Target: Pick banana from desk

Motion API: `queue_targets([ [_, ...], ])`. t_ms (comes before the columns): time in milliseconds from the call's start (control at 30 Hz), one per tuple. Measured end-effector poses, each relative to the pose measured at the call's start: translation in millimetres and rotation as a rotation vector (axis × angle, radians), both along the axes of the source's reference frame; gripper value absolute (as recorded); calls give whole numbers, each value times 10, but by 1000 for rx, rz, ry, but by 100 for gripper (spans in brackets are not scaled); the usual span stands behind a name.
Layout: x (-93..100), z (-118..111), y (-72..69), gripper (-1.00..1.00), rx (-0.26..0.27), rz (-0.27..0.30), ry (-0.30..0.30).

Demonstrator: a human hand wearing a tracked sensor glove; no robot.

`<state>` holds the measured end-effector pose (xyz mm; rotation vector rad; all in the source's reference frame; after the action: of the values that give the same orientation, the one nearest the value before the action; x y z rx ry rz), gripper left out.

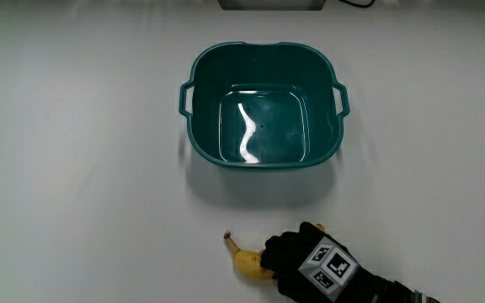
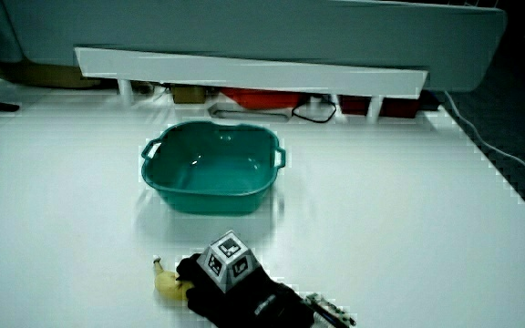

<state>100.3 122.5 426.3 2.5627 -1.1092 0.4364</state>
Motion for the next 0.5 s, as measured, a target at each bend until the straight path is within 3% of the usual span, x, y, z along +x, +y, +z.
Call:
queue_targets([
  [367,7,9,3,100,9,-1,-21],
  [500,7,4,-2,100,-13,-4,-33],
])
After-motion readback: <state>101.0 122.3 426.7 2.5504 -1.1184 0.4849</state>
